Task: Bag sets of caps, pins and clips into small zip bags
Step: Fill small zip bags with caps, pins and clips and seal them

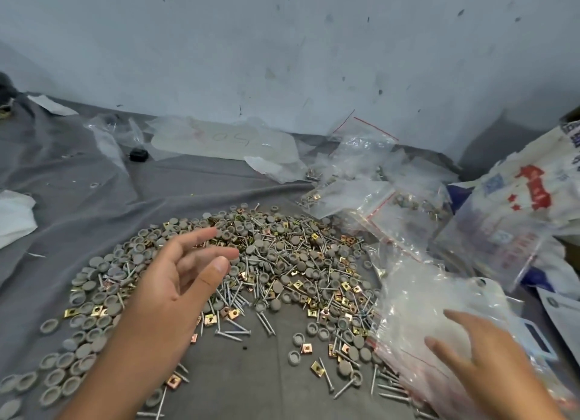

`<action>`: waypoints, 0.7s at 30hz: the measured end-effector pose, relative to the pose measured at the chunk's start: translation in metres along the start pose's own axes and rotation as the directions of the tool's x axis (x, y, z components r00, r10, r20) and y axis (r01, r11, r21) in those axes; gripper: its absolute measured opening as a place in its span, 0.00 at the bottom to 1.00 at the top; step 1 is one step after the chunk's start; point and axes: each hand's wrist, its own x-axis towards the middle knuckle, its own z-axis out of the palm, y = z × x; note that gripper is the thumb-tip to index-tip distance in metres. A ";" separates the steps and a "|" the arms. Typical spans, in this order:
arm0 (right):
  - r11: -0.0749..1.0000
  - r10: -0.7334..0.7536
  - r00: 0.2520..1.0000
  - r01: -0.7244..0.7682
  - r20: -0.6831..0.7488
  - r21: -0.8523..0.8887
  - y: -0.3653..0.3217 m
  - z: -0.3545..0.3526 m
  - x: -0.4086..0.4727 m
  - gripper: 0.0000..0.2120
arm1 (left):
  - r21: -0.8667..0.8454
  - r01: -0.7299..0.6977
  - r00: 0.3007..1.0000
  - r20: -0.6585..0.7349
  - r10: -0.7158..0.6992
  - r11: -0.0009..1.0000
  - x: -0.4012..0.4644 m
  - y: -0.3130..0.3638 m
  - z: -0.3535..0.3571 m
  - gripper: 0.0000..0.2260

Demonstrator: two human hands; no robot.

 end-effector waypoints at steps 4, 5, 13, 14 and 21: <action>0.988 0.057 0.996 -0.046 -0.067 0.150 0.005 0.004 -0.011 0.11 | 0.004 0.005 1.000 0.016 -0.005 1.000 -0.001 0.001 0.005 0.24; 0.982 0.061 0.992 -0.039 -0.114 0.187 0.006 0.003 -0.011 0.12 | 0.003 0.007 1.000 0.020 -0.007 1.000 -0.002 0.001 0.005 0.24; 0.969 0.059 0.994 -0.035 -0.092 0.246 0.013 0.002 -0.012 0.15 | 0.016 0.015 0.999 0.034 -0.016 1.000 -0.001 0.001 0.009 0.25; 0.959 0.065 0.988 -0.024 -0.137 0.281 0.015 0.000 -0.011 0.16 | 0.015 0.015 0.999 0.040 -0.015 1.000 0.000 0.000 0.009 0.25; 0.478 -0.100 0.984 0.176 -0.145 0.861 -0.039 -0.048 -0.018 0.12 | 0.000 -0.007 0.995 0.099 0.007 1.000 -0.001 -0.007 0.014 0.17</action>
